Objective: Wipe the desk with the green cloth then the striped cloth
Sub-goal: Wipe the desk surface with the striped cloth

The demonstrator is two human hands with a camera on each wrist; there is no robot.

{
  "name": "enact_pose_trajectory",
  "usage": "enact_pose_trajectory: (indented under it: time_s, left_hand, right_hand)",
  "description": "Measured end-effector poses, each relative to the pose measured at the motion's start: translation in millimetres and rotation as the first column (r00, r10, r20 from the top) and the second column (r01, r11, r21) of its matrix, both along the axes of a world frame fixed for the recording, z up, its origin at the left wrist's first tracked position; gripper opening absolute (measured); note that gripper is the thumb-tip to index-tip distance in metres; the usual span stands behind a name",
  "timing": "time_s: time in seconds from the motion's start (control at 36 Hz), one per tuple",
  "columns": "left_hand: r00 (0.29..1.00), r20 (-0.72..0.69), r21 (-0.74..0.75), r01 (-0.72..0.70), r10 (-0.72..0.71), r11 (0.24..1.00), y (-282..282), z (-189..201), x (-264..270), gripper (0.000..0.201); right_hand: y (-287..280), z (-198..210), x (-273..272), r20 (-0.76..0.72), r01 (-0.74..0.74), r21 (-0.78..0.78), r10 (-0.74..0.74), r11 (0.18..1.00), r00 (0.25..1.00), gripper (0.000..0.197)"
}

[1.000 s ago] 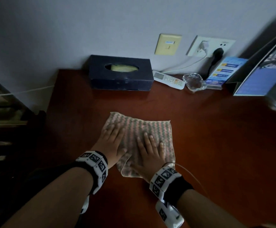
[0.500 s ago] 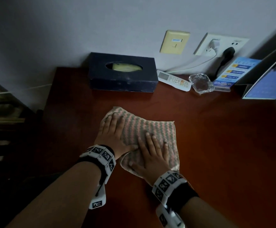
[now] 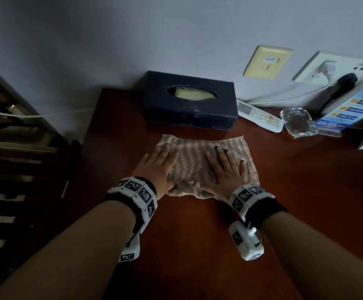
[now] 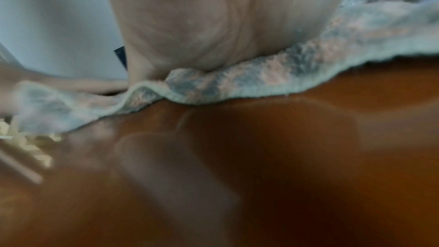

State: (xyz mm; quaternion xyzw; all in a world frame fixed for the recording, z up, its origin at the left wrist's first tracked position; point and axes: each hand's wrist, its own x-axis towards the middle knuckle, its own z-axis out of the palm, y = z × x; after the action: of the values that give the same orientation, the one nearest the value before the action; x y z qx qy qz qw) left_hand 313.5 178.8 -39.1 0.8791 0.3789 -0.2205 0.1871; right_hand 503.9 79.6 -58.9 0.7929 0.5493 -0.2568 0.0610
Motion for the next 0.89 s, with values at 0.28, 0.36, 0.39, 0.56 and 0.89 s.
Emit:
enact_pose_trajectory:
  time_s: [0.28, 0.36, 0.39, 0.56, 0.89]
  left_hand:
    - [0.991, 0.016, 0.077, -0.132, 0.131, 0.988, -17.4, 17.4, -62.7, 0.078]
    - [0.982, -0.015, 0.09, -0.185, 0.187, 0.979, -22.4, 16.9, -93.3, 0.08]
    - [0.978, -0.028, 0.09, -0.201, 0.205, 0.975, -23.5, 16.6, -102.4, 0.08]
    - [0.953, -0.087, 0.065, -0.284, 0.289, 0.957, -27.8, 13.1, -148.0, 0.081]
    - [0.955, -0.043, -0.121, -0.297, 0.294, 0.947, -28.1, 8.4, -162.8, 0.083]
  right_hand:
    - [9.5, -0.3, -10.1, 0.064, 0.126, -0.007, -0.125, 0.992, 0.99, 0.097]
    - [-4.1, 3.2, -29.5, 0.098, 0.113, -0.048, -0.108, 0.992, 0.989, 0.099]
    - [-10.0, 3.9, -35.3, 0.107, 0.107, -0.057, -0.1, 0.993, 0.989, 0.098]
    - [-12.4, 16.2, -51.4, 0.142, 0.058, 0.067, -0.067, 0.996, 0.988, 0.088]
    - [41.4, -8.5, -137.1, 0.123, -0.568, -0.046, 0.569, 0.821, 0.813, 0.078]
